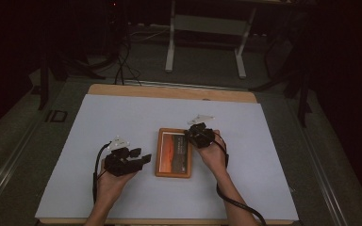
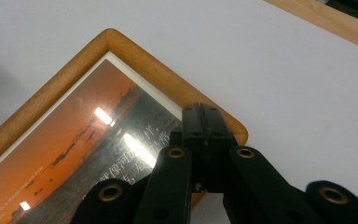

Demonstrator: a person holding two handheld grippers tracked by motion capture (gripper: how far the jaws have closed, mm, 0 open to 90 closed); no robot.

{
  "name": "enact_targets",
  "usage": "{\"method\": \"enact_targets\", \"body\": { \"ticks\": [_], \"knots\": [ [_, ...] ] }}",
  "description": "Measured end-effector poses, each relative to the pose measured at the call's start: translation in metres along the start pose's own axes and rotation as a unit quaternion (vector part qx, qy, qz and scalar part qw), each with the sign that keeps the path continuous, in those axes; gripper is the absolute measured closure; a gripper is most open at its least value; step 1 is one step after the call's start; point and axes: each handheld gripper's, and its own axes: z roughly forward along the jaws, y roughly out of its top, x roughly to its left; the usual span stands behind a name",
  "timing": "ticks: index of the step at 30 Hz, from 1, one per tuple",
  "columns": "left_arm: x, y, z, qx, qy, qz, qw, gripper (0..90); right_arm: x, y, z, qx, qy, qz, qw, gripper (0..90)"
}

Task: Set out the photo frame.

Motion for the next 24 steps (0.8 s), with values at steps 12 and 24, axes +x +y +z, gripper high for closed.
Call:
{"method": "enact_targets", "body": {
  "ticks": [12,24],
  "knots": [
    [-0.001,0.000,0.000,-0.006,-0.013,-0.005,0.9999,47.8,-0.005,-0.003,0.000,0.000,-0.001,0.009,1.0000,90.0],
    [-0.002,0.000,0.004,0.003,-0.027,-0.017,0.9995,46.9,-0.015,-0.013,0.002,0.008,-0.007,0.023,0.9997,90.0]
  ]
}}
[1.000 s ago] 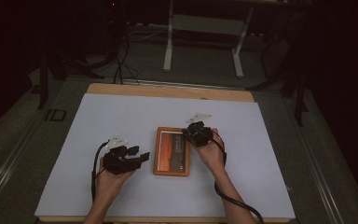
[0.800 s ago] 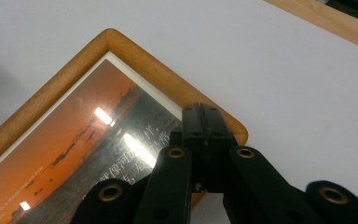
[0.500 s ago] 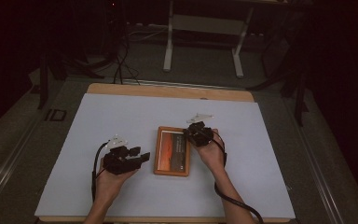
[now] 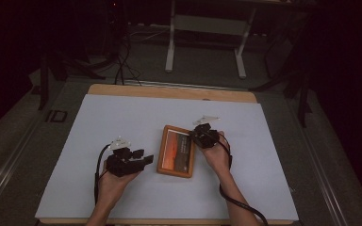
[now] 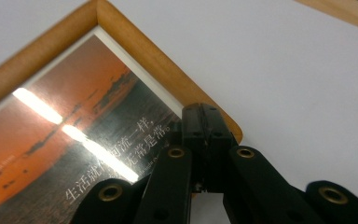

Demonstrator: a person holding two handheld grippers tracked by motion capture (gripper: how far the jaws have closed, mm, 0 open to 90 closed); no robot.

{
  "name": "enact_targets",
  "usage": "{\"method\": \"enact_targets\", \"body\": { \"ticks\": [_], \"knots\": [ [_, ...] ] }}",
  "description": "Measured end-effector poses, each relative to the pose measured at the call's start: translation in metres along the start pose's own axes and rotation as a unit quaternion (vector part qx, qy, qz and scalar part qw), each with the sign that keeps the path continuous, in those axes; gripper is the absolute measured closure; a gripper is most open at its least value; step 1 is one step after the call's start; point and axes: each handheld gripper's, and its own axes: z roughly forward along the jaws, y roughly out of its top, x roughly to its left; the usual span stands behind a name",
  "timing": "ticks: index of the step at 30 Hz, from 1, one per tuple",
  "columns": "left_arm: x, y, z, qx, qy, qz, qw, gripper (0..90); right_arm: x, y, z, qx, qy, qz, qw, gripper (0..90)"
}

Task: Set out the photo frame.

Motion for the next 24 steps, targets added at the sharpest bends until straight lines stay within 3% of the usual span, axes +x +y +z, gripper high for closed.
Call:
{"method": "enact_targets", "body": {
  "ticks": [16,21,24],
  "knots": [
    [-0.010,-0.001,0.009,0.010,-0.014,0.004,0.9998,45.7,-0.007,-0.007,0.006,0.021,-0.006,0.002,0.9998,90.0],
    [-0.015,-0.001,0.014,0.021,-0.024,0.007,0.9995,44.6,-0.013,-0.013,0.009,0.018,0.004,0.026,0.9995,90.0],
    [-0.019,-0.001,0.017,0.026,-0.029,0.011,0.9992,42.3,-0.012,-0.012,0.009,0.022,0.001,0.021,0.9995,90.0]
  ]
}}
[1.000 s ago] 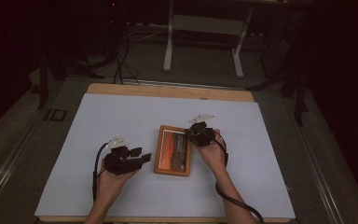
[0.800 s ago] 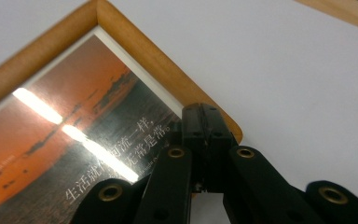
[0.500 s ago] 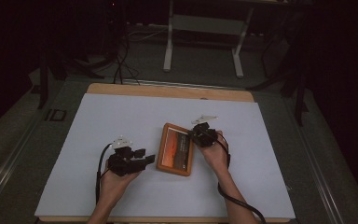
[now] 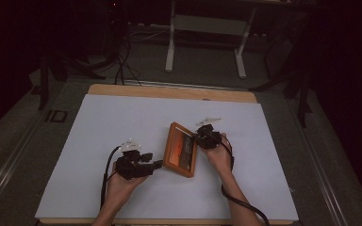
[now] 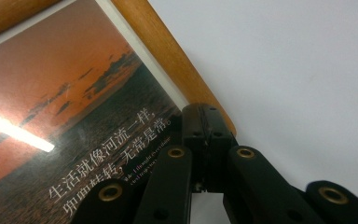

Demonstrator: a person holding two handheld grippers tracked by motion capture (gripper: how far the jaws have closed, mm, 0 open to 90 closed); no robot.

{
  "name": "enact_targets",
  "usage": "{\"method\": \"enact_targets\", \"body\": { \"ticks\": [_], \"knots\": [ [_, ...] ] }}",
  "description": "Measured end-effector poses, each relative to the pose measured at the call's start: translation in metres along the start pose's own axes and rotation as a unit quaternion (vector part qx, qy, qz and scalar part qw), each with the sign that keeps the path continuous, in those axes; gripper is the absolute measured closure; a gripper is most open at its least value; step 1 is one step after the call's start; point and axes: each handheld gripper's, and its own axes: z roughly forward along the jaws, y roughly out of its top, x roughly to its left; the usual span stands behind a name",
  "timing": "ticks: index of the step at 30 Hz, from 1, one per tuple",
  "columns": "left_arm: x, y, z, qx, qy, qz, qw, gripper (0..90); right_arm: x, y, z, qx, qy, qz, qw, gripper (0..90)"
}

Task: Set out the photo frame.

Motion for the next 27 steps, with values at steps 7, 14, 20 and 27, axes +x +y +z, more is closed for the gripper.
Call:
{"method": "enact_targets", "body": {
  "ticks": [7,14,20,27],
  "knots": [
    [-0.007,0.000,0.008,0.008,-0.005,0.002,1.0000,35.0,-0.001,-0.001,0.000,-0.002,0.002,0.002,1.0000,90.0],
    [-0.013,0.001,0.022,0.018,-0.017,-0.002,0.9997,31.6,0.000,0.000,0.000,-0.002,-0.001,-0.001,1.0000,90.0],
    [-0.012,0.008,0.033,0.026,-0.033,-0.022,0.9989,37.0,0.000,-0.001,0.000,-0.005,-0.001,-0.001,1.0000,90.0],
    [-0.010,0.010,0.041,0.031,-0.036,-0.041,0.9980,46.6,0.001,-0.002,0.000,-0.006,-0.003,0.001,1.0000,90.0]
  ]
}}
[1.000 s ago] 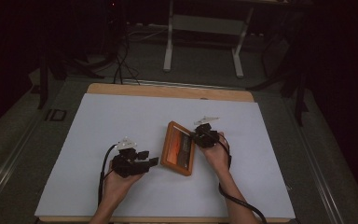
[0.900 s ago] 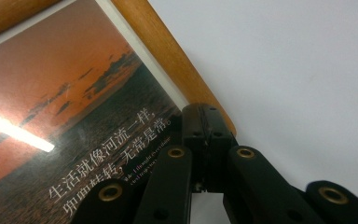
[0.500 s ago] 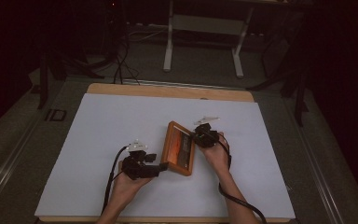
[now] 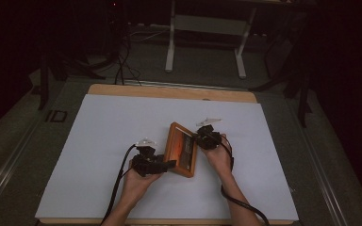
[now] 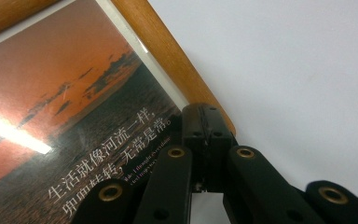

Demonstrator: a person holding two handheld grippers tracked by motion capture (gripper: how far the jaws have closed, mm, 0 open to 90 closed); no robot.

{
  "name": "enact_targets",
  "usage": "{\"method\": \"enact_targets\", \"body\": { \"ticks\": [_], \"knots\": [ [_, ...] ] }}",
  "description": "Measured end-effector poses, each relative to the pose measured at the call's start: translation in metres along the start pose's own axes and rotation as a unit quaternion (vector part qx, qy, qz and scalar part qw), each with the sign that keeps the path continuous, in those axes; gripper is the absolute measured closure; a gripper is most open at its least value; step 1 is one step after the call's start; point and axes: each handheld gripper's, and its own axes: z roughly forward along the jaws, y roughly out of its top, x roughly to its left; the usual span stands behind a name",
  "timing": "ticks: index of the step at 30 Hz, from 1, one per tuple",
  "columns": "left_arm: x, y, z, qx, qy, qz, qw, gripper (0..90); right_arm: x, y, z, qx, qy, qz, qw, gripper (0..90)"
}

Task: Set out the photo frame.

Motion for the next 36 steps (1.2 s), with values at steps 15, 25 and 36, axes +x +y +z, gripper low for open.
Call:
{"method": "enact_targets", "body": {
  "ticks": [15,25,36],
  "knots": [
    [0.002,0.005,0.002,0.003,-0.003,-0.039,0.9992,53.2,0.000,-0.001,0.000,-0.006,-0.004,-0.006,1.0000,90.0],
    [-0.011,0.017,0.007,-0.009,0.008,-0.028,0.9995,61.7,-0.014,-0.007,-0.018,-0.018,-0.012,0.003,0.9998,90.0],
    [-0.050,0.025,0.018,-0.021,0.039,0.063,0.9970,67.6,-0.019,-0.009,-0.091,-0.099,-0.025,-0.007,0.9947,90.0]
  ]
}}
